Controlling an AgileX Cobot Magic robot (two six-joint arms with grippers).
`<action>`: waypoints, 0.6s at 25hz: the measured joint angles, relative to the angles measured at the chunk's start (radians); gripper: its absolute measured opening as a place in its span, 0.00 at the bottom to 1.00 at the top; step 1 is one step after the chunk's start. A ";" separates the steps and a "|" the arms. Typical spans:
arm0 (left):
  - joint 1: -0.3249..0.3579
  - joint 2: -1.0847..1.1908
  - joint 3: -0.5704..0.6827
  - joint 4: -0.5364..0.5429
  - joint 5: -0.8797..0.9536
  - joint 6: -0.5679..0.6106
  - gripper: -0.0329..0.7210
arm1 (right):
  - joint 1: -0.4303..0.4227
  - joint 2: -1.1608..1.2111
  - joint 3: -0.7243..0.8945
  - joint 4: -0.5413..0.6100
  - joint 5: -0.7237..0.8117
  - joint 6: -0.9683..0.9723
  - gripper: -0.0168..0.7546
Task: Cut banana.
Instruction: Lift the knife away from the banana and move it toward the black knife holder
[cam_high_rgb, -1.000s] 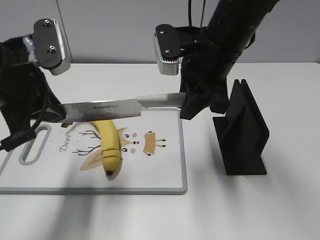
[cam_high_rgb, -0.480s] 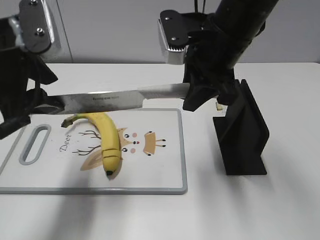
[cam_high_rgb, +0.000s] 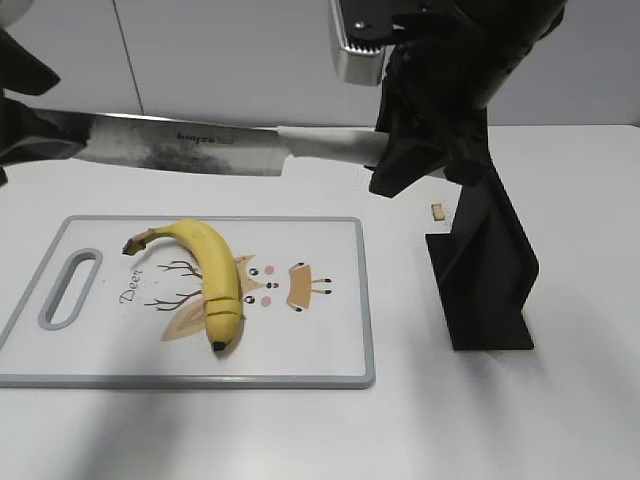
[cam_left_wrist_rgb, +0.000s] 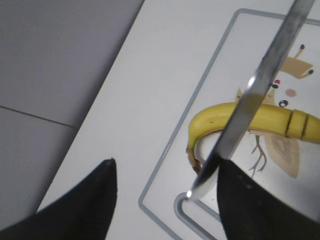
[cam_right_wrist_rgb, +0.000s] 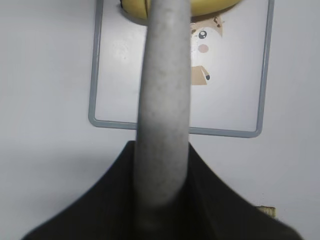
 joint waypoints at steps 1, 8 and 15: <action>0.011 -0.017 0.000 0.000 0.000 0.000 0.84 | 0.000 -0.004 0.000 -0.011 0.003 0.010 0.25; 0.118 -0.111 0.000 0.020 0.076 -0.012 0.83 | 0.002 -0.042 0.004 -0.075 0.075 0.031 0.24; 0.242 -0.161 0.000 0.046 0.230 -0.193 0.82 | 0.002 -0.091 0.004 -0.078 0.078 0.139 0.24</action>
